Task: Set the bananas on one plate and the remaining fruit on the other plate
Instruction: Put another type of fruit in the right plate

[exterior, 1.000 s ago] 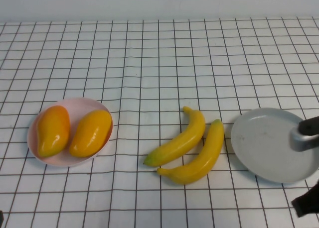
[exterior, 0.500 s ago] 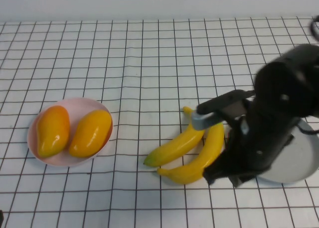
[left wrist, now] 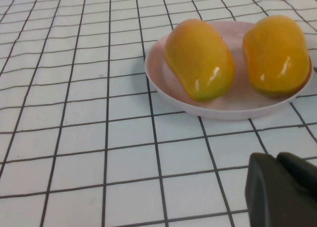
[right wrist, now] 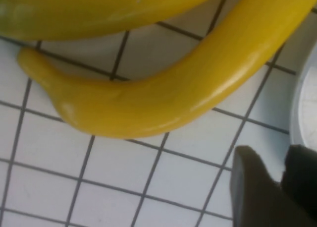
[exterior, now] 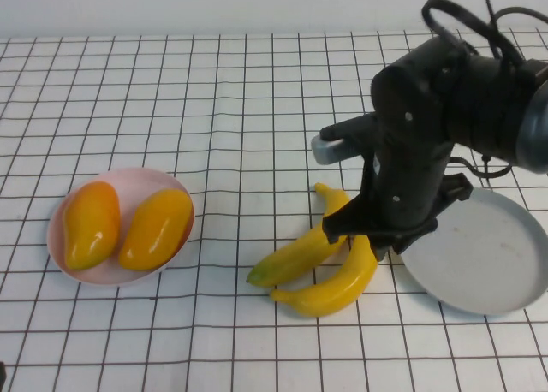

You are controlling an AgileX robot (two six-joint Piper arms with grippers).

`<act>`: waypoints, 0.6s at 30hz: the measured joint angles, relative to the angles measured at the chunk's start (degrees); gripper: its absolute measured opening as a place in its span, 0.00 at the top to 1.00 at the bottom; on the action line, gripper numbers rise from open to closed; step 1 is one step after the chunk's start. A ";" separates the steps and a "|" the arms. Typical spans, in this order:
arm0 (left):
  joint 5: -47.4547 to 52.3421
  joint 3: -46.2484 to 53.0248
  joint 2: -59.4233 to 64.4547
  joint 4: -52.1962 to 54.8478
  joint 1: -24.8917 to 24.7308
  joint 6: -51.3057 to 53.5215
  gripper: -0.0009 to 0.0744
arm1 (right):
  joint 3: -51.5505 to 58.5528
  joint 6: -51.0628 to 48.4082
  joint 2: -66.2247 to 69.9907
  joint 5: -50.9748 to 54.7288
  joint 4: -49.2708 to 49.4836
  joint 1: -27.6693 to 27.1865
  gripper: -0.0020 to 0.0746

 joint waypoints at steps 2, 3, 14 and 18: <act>0.00 0.00 0.00 0.00 0.00 0.00 0.99 | -0.04 0.38 0.24 -0.01 2.37 -2.42 0.68; 0.00 0.00 0.00 0.00 0.00 0.00 0.99 | -0.04 0.66 0.50 -0.01 3.66 -3.49 0.60; 0.00 0.00 0.00 0.00 0.00 0.00 0.99 | -0.04 3.18 5.41 -5.03 12.64 -6.76 0.39; 0.00 0.00 0.00 0.00 0.00 0.00 0.99 | -0.04 3.18 7.79 -7.34 13.61 -6.76 0.39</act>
